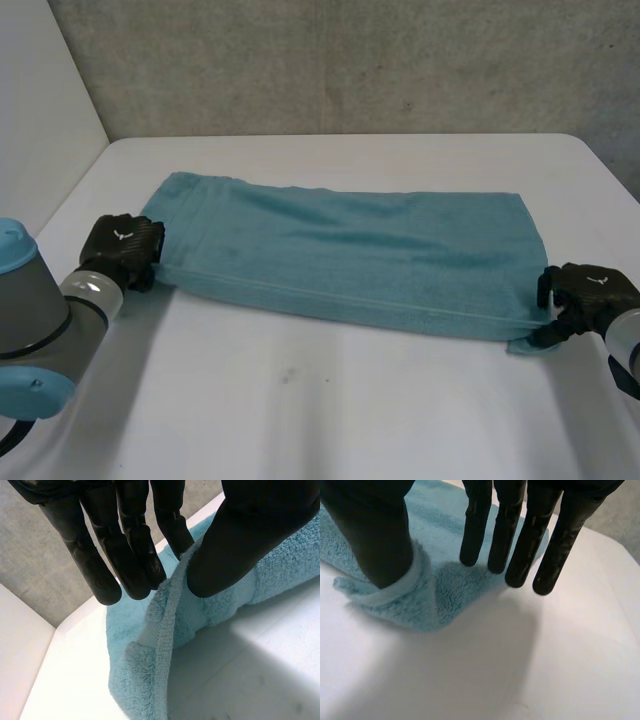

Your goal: Fold the laundry

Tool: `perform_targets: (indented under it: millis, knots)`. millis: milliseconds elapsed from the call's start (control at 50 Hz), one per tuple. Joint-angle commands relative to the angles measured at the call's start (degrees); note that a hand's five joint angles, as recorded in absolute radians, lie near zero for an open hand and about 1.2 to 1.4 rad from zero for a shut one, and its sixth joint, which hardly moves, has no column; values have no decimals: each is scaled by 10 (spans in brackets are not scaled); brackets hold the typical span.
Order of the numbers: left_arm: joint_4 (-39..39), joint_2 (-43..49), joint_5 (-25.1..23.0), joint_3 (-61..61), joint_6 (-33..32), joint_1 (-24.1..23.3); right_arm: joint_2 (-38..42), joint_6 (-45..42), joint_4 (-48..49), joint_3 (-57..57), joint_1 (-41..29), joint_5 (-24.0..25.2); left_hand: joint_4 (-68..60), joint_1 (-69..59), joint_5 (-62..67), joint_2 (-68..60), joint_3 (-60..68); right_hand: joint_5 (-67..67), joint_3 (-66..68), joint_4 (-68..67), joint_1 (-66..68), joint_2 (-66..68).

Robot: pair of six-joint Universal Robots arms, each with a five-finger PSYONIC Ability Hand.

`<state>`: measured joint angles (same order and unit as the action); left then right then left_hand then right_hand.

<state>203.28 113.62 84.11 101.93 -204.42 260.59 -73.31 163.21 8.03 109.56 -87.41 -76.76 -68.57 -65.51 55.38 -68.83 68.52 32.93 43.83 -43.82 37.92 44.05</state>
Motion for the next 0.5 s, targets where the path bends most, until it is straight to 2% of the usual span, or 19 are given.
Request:
perform_targets:
  millis: [20,80,140,160,280,500]
  knots:
    - [0,2,-4,-1,2,7,13,12,-2,9,32,62,-114,-145,146,-112,115,371,362,-362,421,359]
    - [-1,6,-8,0,1,9,15,33,-2,10,36,95,-88,-118,120,-85,88,371,362,-362,421,359]
    - [-4,10,-8,1,-6,8,6,40,1,11,37,107,278,247,-246,280,-277,371,362,-362,421,359]
    - [-6,11,-8,1,-7,9,1,39,5,11,37,106,302,272,-271,305,-302,371,362,-362,421,359]
    - [-20,11,-7,2,-9,16,-61,30,25,21,39,107,331,301,-299,334,-331,371,362,-362,421,359]
    - [-33,15,-7,1,-9,38,-78,-18,66,38,65,103,328,297,-296,331,-327,371,362,-362,421,359]
